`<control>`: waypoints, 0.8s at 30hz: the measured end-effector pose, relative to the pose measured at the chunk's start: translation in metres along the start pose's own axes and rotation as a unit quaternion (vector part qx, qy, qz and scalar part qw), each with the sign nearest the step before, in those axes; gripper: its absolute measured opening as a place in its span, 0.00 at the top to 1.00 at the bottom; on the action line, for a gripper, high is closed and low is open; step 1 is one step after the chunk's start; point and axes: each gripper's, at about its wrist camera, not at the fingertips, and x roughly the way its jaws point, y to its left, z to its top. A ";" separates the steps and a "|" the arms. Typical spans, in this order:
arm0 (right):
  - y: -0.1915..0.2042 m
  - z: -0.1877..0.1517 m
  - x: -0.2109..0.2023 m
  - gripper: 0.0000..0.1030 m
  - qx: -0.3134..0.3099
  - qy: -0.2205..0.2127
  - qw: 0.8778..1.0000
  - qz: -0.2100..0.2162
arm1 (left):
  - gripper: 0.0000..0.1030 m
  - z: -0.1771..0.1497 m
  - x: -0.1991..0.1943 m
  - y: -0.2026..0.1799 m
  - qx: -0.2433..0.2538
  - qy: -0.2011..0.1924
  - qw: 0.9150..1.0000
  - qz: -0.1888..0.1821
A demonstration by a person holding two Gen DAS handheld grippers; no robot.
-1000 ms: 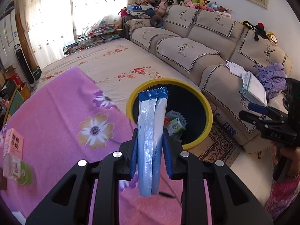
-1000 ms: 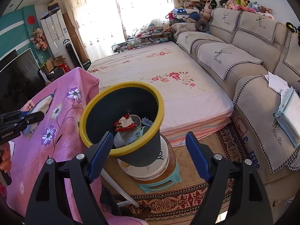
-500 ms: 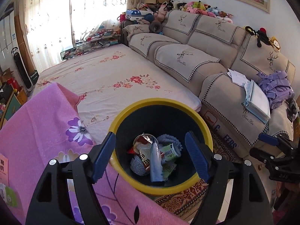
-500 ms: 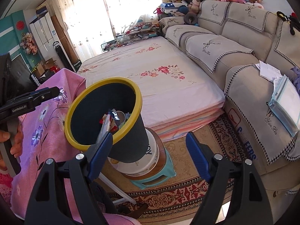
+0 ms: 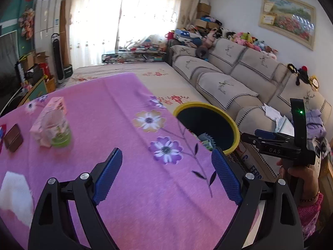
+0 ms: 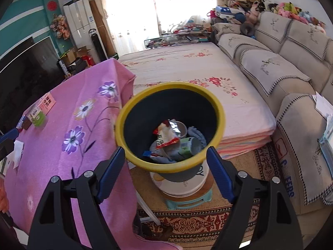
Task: Collect trash
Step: 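Reach the right tool to the glass jar with green band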
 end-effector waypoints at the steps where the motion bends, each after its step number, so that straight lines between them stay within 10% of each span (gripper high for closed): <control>1: 0.013 0.003 0.002 0.26 -0.014 0.001 1.000 0.008 | 0.16 -0.007 -0.012 0.012 -0.012 -0.004 1.000 0.010; 11: 0.151 0.036 0.020 0.26 -0.138 0.001 0.982 0.126 | 0.15 -0.077 -0.110 0.141 -0.111 -0.014 0.982 0.150; 24: 0.333 0.055 0.081 0.26 -0.229 0.024 0.957 0.179 | 0.15 -0.109 -0.134 0.183 -0.156 -0.021 0.973 0.167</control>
